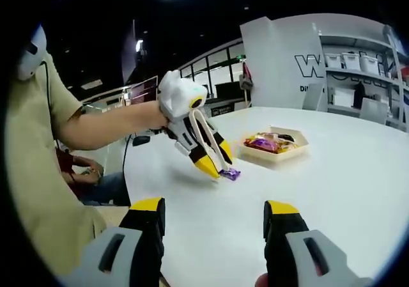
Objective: Place the target food into the container with the food tongs after gripping and lifting it, then release it inside without dropping or visibly crushing the food.
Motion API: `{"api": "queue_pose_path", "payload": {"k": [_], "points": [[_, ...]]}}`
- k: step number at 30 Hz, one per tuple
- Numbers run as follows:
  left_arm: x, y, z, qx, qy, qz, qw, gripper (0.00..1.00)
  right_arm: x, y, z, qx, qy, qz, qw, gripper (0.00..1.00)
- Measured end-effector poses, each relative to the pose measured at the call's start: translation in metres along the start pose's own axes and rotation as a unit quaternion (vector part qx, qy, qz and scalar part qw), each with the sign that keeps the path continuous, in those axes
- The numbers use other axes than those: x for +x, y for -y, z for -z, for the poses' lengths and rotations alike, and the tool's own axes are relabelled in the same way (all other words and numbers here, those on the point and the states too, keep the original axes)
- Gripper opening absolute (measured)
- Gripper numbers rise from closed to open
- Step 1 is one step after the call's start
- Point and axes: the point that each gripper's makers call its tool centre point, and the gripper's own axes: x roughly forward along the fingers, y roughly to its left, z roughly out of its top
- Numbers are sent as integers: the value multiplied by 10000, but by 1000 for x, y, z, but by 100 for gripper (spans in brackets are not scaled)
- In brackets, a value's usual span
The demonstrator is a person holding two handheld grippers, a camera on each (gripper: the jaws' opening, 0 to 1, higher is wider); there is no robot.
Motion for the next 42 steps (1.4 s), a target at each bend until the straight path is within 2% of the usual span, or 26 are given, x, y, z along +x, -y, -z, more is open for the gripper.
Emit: {"api": "queue_pose_path", "payload": {"k": [5, 12, 21, 28, 42], "points": [[-5, -1, 0, -73, 109, -69, 9999, 24, 0, 0, 1, 1, -13, -3, 10000, 60], [-7, -5, -3, 17, 193, -186, 9996, 24, 0, 0, 1, 8, -6, -2, 10000, 60], [1, -13, 2, -113, 160, -228, 9995, 24, 0, 0, 2, 16, -6, 1, 10000, 60], [4, -7, 4, -156, 87, -203, 9996, 24, -1, 1, 2, 18, -3, 9, 10000, 60], [4, -1, -1, -487, 219, -256, 9982, 24, 0, 2, -1, 4, 15, 6, 10000, 60]]}}
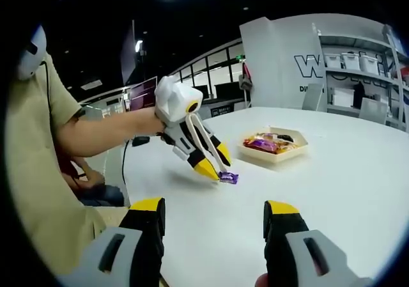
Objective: Place the target food into the container with the food tongs after gripping and lifting it, then release it inside without dropping or visibly crushing the food.
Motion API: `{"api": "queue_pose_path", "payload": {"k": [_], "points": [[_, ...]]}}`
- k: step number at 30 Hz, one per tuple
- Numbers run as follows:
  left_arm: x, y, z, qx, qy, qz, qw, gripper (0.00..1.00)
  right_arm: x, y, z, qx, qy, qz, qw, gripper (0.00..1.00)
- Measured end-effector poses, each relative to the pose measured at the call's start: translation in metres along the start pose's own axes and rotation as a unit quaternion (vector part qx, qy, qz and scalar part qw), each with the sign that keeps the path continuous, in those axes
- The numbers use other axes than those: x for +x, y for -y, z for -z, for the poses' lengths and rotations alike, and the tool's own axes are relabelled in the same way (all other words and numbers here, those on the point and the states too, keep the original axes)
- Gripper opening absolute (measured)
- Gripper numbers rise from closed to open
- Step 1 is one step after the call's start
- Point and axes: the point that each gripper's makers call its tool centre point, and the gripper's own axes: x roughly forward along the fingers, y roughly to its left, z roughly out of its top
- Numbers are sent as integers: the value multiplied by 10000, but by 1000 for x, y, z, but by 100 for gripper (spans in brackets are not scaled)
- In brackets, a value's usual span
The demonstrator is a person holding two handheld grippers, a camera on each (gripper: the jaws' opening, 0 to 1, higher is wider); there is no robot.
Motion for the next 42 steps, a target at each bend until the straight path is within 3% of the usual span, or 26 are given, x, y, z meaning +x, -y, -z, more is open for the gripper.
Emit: {"api": "queue_pose_path", "payload": {"k": [16, 42], "points": [[7, -10, -9, -650, 55, -176, 9977, 24, 1, 0, 0, -8, 2, -18, 10000, 60], [12, -11, -2, -994, -49, -222, 9948, 23, 1, 0, 1, 13, 0, -8, 10000, 60]]}}
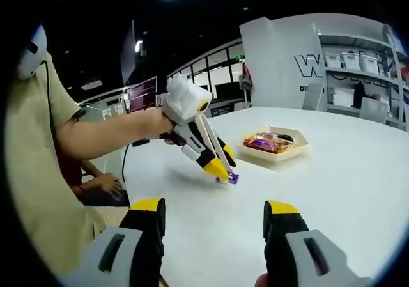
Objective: Place the target food into the container with the food tongs after gripping and lifting it, then release it inside without dropping or visibly crushing the food.
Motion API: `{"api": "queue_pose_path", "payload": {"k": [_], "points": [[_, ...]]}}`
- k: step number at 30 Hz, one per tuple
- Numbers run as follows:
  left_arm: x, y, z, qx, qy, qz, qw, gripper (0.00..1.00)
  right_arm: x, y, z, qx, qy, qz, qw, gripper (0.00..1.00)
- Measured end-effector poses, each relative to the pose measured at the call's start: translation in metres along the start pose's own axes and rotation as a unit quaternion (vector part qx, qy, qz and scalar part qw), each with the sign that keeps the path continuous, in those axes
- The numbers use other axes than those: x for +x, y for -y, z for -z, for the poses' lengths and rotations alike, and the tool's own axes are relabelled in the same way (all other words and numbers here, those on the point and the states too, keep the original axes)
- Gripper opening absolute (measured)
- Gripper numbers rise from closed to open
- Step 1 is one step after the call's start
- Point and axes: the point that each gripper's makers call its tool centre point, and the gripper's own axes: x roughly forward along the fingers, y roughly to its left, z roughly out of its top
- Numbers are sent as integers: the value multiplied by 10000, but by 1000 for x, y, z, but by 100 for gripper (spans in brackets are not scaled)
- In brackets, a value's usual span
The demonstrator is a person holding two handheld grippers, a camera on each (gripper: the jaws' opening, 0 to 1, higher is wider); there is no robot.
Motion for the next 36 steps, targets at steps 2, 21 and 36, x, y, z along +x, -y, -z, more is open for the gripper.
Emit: {"api": "queue_pose_path", "payload": {"k": [2, 21, 36], "points": [[0, 0, 0, -20, 3, 0, 10000, 23, 0, 0, 0, -4, 0, -1, 10000, 60], [-4, -6, 1, 7, -9, -86, 10000, 21, 1, -1, 0, -31, -28, -12, 10000, 60], [-10, -3, -3, 63, -7, -76, 10000, 20, 0, -1, 1, -20, -17, -6, 10000, 60]]}}
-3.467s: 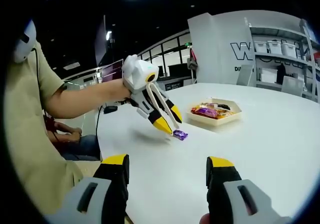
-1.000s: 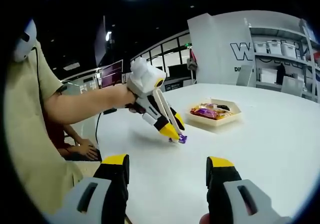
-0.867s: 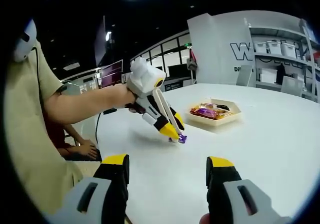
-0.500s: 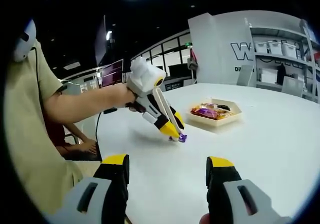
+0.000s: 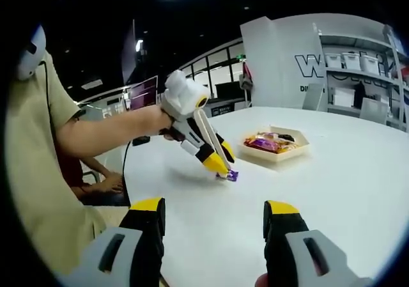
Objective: Place the target food into the container with the food tongs after gripping and lifting it, then release it inside without dropping or visibly crushing the food.
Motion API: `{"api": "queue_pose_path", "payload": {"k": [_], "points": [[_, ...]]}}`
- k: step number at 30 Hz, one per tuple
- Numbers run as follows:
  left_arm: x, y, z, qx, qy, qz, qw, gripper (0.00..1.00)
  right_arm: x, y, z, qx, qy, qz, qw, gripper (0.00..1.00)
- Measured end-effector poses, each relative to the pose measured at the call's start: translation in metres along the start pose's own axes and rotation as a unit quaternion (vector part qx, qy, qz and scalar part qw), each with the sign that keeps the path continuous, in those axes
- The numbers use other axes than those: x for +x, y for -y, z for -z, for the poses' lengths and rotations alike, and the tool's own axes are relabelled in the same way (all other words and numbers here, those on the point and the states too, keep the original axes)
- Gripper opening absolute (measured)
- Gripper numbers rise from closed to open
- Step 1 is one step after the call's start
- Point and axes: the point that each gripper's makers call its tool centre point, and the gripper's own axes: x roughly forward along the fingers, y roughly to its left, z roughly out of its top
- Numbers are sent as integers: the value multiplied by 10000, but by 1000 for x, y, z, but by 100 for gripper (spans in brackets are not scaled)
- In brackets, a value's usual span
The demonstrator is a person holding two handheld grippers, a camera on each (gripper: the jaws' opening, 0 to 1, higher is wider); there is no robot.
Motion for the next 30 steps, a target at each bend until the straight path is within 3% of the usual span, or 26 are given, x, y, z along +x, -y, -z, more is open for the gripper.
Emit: {"api": "queue_pose_path", "payload": {"k": [17, 30], "points": [[-17, -8, -19, 64, 102, -62, 9999, 20, -1, 0, -2, -3, 26, 1, 10000, 60], [-31, -28, -48, 165, 257, -225, 9993, 20, -2, 2, -5, -28, 54, 11, 10000, 60]]}}
